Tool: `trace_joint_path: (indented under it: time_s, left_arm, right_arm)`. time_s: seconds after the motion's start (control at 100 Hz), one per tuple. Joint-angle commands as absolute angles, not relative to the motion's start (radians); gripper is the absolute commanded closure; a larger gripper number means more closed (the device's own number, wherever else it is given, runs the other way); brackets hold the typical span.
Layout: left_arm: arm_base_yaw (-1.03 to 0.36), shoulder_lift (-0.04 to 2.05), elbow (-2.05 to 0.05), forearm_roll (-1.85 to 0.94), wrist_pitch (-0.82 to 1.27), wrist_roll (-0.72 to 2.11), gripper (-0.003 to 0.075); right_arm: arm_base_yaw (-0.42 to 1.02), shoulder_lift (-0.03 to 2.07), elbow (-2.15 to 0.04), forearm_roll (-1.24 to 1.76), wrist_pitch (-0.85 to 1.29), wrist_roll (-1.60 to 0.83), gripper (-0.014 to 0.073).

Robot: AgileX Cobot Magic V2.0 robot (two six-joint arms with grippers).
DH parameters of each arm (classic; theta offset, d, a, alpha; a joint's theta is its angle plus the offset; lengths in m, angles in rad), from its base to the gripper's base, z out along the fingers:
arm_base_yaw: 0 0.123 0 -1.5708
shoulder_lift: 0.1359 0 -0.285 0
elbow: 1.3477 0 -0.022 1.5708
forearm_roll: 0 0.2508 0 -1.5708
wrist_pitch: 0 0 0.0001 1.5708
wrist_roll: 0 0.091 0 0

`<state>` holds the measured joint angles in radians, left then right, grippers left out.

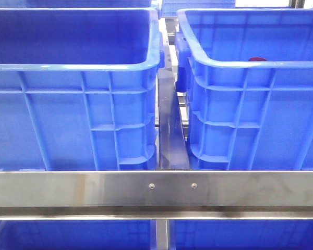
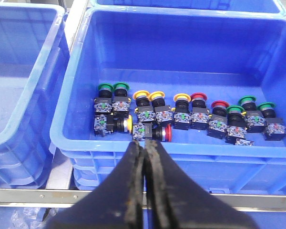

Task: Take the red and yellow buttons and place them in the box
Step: 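Move the yellow button with the right gripper over the bin, then lower the yellow button into the bin and open the right gripper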

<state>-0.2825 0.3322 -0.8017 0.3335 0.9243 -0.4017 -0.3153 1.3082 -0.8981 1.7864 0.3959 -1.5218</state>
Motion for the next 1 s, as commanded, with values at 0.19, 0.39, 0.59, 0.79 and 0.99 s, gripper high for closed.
trace_joint_path:
  time_s: [0.19, 0.39, 0.59, 0.79, 0.99]
  left_arm:
    - [-0.28, 0.344, -0.822, 0.355, 0.849, -0.407, 0.0739]
    - [-0.28, 0.344, -0.822, 0.359, 0.849, -0.407, 0.0739]
    - [-0.28, 0.344, -0.822, 0.359, 0.849, -0.407, 0.0739]
    - [-0.28, 0.344, -0.822, 0.359, 0.849, -0.407, 0.0739]
    - [-0.28, 0.344, -0.822, 0.359, 0.849, -0.407, 0.0739]
  right_arm:
    - [-0.319, 1.515, -1.04, 1.845, 0.378, -1.632, 0.0358]
    - [-0.311, 1.67, -1.138, 1.845, 0.394, -1.642, 0.0358]
    - [-0.295, 1.784, -1.234, 1.845, 0.396, -1.666, 0.0358]
    - [-0.286, 1.844, -1.289, 1.844, 0.394, -1.668, 0.0358]
    - [-0.285, 1.879, -1.291, 1.84, 0.405, -1.693, 0.0358]
